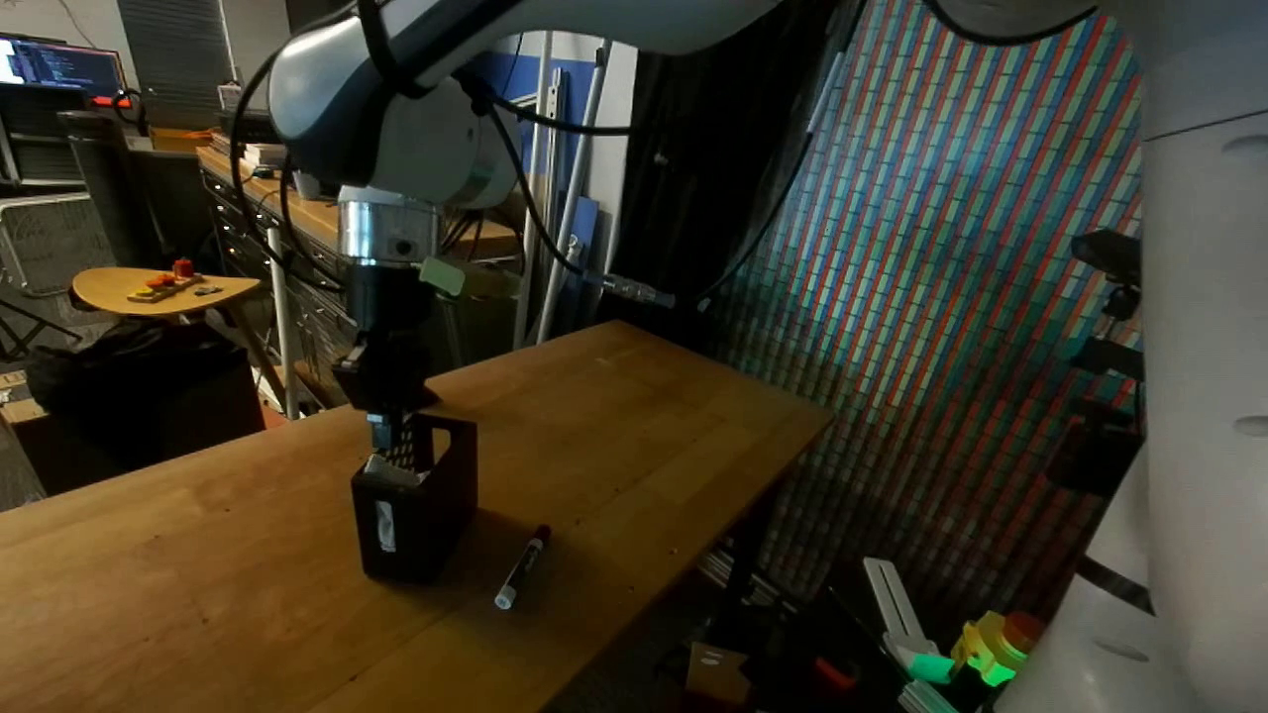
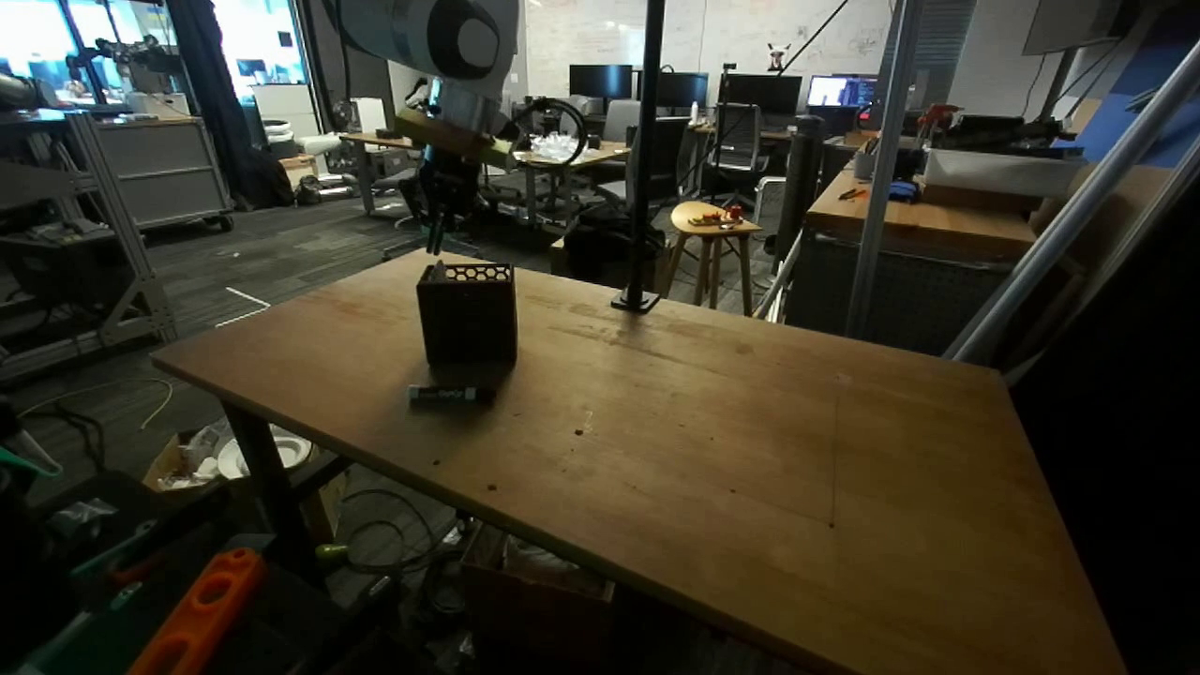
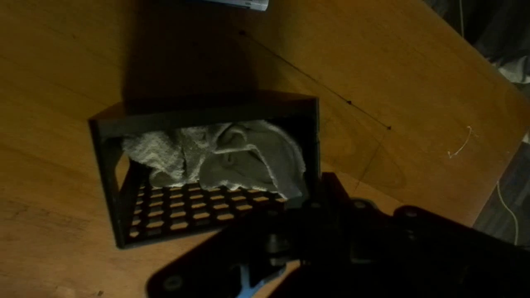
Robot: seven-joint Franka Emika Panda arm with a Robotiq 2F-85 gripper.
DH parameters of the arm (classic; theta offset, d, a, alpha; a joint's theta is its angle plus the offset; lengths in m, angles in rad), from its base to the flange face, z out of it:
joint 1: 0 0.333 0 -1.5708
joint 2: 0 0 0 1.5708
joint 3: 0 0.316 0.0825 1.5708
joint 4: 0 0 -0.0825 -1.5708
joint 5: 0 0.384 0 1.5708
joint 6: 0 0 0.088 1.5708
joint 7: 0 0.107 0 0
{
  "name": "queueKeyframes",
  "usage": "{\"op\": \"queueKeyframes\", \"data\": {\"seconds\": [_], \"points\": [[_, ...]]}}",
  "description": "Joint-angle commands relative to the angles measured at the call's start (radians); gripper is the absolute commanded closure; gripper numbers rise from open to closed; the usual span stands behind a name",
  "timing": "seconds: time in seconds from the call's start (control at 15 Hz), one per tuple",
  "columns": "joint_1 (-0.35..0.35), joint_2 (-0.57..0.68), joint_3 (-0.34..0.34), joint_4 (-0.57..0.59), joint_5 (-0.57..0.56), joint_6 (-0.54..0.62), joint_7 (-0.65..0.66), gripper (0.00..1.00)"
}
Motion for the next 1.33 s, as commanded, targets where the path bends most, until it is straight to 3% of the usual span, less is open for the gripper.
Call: {"op": "queueKeyframes", "data": {"seconds": [0.0,0.47,1.27], "points": [[0.029,-0.120,-0.028,-0.036,-0.062,-0.065,0.066,0.92],[0.046,-0.206,-0.041,-0.035,-0.123,-0.117,0.123,0.93],[0.108,-0.102,-0.028,0.078,-0.154,-0.114,0.142,0.92]]}}
